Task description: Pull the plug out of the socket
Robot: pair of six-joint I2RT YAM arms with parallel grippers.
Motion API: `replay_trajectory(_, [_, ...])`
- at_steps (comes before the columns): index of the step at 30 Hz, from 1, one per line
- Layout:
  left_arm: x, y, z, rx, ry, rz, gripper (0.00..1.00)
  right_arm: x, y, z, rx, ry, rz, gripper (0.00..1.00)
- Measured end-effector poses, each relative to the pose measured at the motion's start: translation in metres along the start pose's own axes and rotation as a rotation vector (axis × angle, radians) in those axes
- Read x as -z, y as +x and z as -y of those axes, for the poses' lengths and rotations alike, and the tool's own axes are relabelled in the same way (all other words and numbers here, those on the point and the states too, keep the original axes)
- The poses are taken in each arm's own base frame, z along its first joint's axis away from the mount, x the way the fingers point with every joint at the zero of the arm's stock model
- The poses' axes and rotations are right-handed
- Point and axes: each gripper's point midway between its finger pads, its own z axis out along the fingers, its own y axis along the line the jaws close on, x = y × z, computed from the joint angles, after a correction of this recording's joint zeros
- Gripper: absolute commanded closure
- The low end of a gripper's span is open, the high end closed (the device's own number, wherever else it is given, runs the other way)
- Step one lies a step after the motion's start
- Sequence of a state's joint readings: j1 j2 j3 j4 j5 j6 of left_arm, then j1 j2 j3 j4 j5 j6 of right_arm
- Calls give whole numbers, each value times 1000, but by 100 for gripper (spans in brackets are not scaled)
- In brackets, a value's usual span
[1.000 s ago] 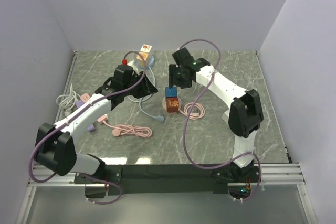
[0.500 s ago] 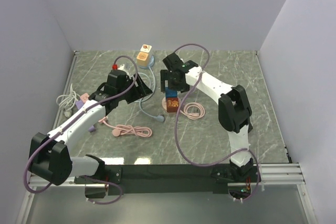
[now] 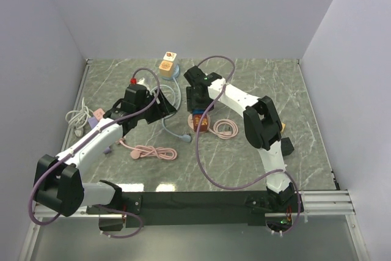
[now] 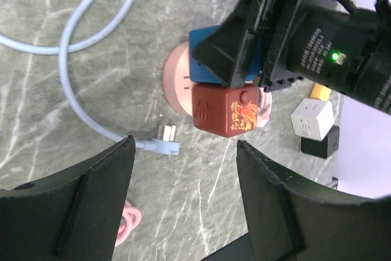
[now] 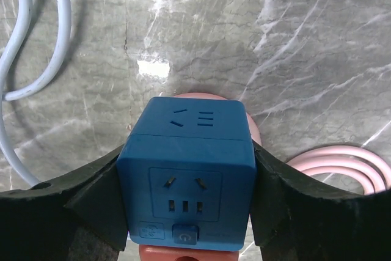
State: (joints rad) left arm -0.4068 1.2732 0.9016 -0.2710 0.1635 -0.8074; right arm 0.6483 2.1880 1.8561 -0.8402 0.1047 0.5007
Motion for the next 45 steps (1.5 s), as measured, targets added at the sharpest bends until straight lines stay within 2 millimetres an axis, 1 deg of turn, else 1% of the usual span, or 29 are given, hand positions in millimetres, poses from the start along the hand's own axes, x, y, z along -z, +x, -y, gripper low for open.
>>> replay_trajectory(3, [-1,5,2,-3,23,-17,27,2,1,-1,0,-21,-7,100])
replay_trajectory(5, [-4,9,2,-7,36,-35,27,8,5,-2,-9,-61,-21,100])
replay_trajectory(7, [-10,16,0,-9,48,-66,27,17,10,-5,-32,-145,-50,100])
replay_trajectory(9, [-17,24,-4,-11,51,-98,26,32,8,-6,-63,-228,-62,100])
replay_trajectory(11, [-25,32,-9,-10,44,-133,26,50,-1,-5,-89,-299,-49,100])
replay_trajectory(14, [-35,42,-14,-14,36,-170,25,77,-22,-7,-116,-397,7,100])
replay_trajectory(17, [-43,50,-16,-19,30,-196,23,95,-35,-12,-127,-465,49,100])
replay_trajectory(19, [-47,54,-14,-24,35,-210,23,103,-37,-18,-127,-503,57,100])
replay_trajectory(21, [-48,55,-10,-34,48,-211,22,104,-37,-23,-125,-528,60,100])
replay_trajectory(24, [-48,55,-9,-37,51,-210,21,102,-35,-21,-135,-533,51,100])
replay_trajectory(26, [-45,53,-7,-40,54,-202,19,101,-34,-20,-137,-530,47,100])
replay_trajectory(28, [-39,49,-2,-46,67,-184,16,101,-35,-18,-140,-530,50,100])
replay_trajectory(33, [-14,23,30,-83,169,-70,12,104,-31,-25,-130,-560,31,100])
replay_trajectory(35, [-10,17,38,-91,195,-43,12,105,-29,-27,-126,-572,24,100])
replay_trajectory(38, [-12,15,40,-94,205,-33,15,108,-27,-31,-121,-593,14,100])
replay_trajectory(41, [-21,19,34,-103,182,-53,22,111,-24,-35,-114,-621,-1,100])
replay_trajectory(42, [-25,21,32,-107,173,-63,28,112,-24,-36,-107,-628,-4,100])
replay_trajectory(45, [-31,19,30,-133,162,-65,33,111,-21,-35,-102,-631,-13,100])
